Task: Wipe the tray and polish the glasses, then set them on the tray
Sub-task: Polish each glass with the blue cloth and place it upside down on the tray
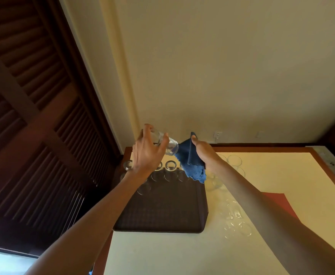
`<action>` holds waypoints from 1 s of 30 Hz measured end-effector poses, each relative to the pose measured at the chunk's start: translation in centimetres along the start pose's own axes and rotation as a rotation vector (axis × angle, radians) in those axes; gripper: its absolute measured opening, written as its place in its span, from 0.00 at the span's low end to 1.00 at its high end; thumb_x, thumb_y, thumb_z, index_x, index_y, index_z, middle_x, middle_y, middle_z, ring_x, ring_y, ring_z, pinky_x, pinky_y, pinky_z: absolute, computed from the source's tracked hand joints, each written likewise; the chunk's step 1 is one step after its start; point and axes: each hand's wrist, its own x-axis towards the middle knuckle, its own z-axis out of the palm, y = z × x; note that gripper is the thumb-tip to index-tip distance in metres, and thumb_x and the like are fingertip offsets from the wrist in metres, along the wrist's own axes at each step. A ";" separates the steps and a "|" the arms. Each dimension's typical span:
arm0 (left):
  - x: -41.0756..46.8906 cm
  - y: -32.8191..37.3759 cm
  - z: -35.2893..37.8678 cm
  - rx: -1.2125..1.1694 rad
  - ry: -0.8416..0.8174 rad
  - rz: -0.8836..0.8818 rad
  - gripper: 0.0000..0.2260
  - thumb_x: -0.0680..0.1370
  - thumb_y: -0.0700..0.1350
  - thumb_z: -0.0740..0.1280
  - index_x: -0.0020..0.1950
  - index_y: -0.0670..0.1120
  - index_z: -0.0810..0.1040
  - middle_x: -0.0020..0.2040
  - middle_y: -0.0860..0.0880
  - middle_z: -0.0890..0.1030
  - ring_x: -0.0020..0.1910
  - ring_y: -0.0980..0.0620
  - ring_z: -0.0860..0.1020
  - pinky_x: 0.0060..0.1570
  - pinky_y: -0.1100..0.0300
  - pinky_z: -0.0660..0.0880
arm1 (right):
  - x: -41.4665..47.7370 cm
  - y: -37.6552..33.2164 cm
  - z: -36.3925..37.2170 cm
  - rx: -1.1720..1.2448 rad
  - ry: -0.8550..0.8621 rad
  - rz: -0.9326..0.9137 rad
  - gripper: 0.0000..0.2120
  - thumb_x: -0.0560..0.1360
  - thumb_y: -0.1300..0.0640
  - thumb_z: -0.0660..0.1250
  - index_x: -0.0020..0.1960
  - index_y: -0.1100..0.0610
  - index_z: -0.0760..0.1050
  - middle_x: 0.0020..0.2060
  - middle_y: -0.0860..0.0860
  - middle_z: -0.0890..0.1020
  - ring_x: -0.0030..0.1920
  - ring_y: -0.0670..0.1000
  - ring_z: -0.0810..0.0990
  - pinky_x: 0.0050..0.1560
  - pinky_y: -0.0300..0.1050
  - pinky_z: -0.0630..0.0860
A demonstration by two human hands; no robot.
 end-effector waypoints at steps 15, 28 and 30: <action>-9.4 -8.8 6.2 0.180 -0.560 -0.172 0.21 0.73 0.58 0.75 0.61 0.53 0.72 0.58 0.49 0.79 0.54 0.46 0.82 0.54 0.47 0.82 | 3.0 12.2 0.4 0.073 -0.023 0.201 0.21 0.81 0.45 0.64 0.65 0.60 0.76 0.59 0.55 0.82 0.59 0.56 0.80 0.64 0.52 0.74; -12.5 -10.9 8.7 0.336 -0.741 -0.171 0.25 0.75 0.50 0.77 0.69 0.50 0.74 0.66 0.44 0.77 0.66 0.41 0.77 0.62 0.43 0.79 | 3.2 14.9 2.6 -0.124 -0.164 0.090 0.18 0.73 0.53 0.76 0.59 0.58 0.76 0.52 0.55 0.82 0.54 0.54 0.81 0.57 0.51 0.76; -12.6 -11.2 8.8 0.326 -0.757 -0.183 0.27 0.74 0.50 0.78 0.70 0.50 0.73 0.67 0.44 0.77 0.67 0.41 0.77 0.62 0.43 0.78 | 3.2 14.5 2.9 -0.066 -0.179 0.123 0.17 0.76 0.56 0.72 0.61 0.59 0.74 0.54 0.56 0.80 0.55 0.55 0.79 0.59 0.51 0.73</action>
